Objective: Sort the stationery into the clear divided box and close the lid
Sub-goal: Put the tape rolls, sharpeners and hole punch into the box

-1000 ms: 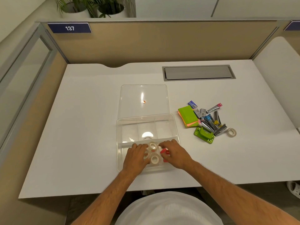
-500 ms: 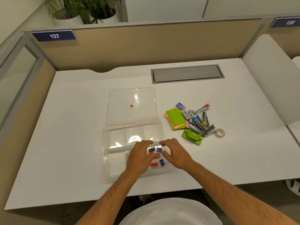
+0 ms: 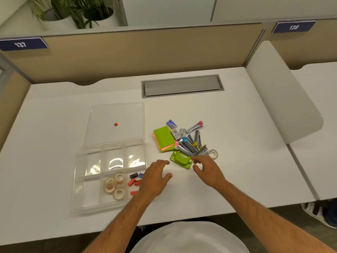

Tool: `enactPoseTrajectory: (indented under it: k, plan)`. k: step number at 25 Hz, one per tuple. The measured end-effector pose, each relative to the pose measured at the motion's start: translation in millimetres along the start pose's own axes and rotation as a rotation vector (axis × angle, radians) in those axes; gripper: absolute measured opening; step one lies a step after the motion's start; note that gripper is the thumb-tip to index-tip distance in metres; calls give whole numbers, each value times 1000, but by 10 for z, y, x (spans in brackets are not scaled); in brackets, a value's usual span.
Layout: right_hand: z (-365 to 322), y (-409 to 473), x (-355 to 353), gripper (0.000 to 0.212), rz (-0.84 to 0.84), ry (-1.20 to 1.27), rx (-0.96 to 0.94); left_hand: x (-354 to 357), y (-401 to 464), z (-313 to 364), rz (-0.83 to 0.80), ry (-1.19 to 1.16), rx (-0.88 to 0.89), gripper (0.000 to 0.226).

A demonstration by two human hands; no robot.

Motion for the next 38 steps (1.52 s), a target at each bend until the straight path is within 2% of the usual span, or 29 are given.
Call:
enactPoseTrajectory:
  k: [3, 6, 9, 12, 16, 22, 27, 32, 38]
  plan:
    - [439, -28, -247, 31, 13, -52, 98, 206, 218, 94, -29, 48, -38, 59]
    - [723, -17, -405, 46, 3, -185, 114, 430, 420, 193, -86, 164, -50, 67]
    - [987, 68, -413, 65, -124, -322, 215, 564, 592, 324, -109, 266, -33, 65]
    - [1131, 160, -384, 69, -195, -355, 240, 546, 711, 418, -55, 286, -51, 57]
    - [1146, 298, -404, 65, -203, -359, 209, 496, 780, 340, 14, 189, -183, 52]
    - [1114, 376, -378, 50, -203, -369, 204, 535, 802, 245, -9, 141, -312, 53]
    - [1125, 321, -408, 34, -182, -385, 224, 599, 788, 219, -65, 139, -326, 48]
    - [1145, 169, -453, 30, -114, -262, 267, 647, 702, 171, -116, 113, -348, 58]
    - [1084, 51, -498, 27, -71, -105, 315, 560, 565, 133, -75, 99, -314, 47]
Point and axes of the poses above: each hand's wrist, its own y-axis towards the middle knuckle, its own x-axis out of the palm, z = x × y, the point moved 9 cm from there along y, towards the middle knuckle, and after that the axes turned 11 degrees about -z, right-handed, at the moved point
